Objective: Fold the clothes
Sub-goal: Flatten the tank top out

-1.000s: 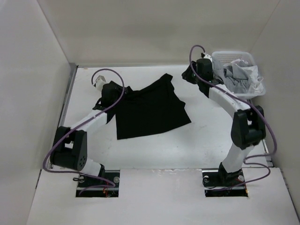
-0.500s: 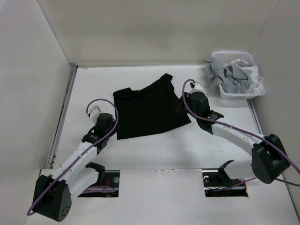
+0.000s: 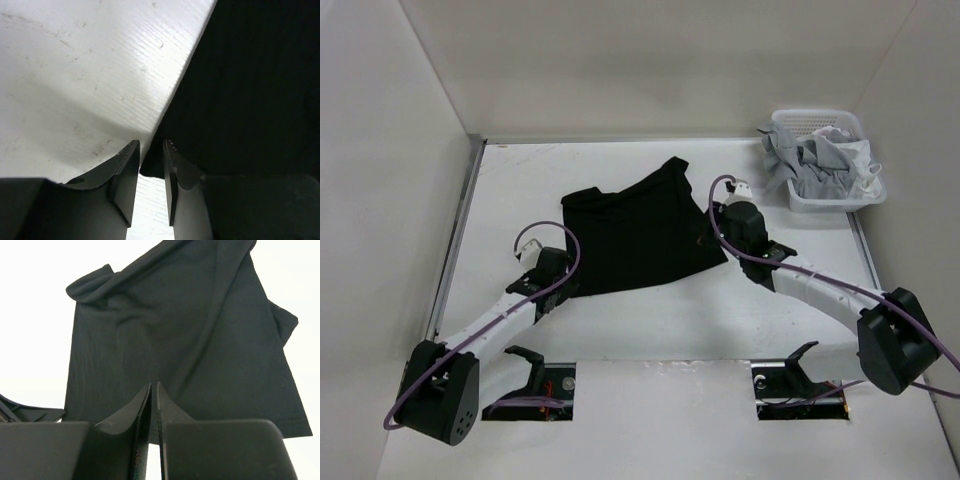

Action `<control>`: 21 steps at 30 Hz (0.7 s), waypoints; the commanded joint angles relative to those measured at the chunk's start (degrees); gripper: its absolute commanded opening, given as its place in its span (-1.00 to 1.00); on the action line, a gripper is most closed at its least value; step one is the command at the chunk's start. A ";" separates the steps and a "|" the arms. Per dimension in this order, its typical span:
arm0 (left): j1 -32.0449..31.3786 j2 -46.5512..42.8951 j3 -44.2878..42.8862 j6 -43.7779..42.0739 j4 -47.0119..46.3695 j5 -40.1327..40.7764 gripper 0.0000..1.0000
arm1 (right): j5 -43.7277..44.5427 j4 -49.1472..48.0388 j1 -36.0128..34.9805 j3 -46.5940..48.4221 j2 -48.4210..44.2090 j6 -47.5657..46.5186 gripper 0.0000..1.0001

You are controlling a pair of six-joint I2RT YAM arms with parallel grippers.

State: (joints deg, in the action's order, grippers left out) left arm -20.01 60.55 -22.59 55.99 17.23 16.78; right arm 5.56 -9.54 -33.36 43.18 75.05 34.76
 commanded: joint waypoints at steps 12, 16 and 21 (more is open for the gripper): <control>0.54 -3.25 1.14 -0.09 7.29 -2.27 -0.54 | 0.68 -4.17 -0.52 0.24 0.72 0.13 -0.59; -0.25 -1.85 0.88 0.00 6.94 -2.18 -0.57 | 0.68 -4.17 -0.60 0.15 0.37 0.22 -0.57; -0.95 -0.18 0.35 -0.26 5.53 -2.54 -0.54 | 0.77 -4.43 -0.60 -0.11 0.19 0.30 -0.47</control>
State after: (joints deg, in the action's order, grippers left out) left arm -20.21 58.65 -22.50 55.96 20.88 15.25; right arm 5.61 -10.76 -33.45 43.16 75.79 34.81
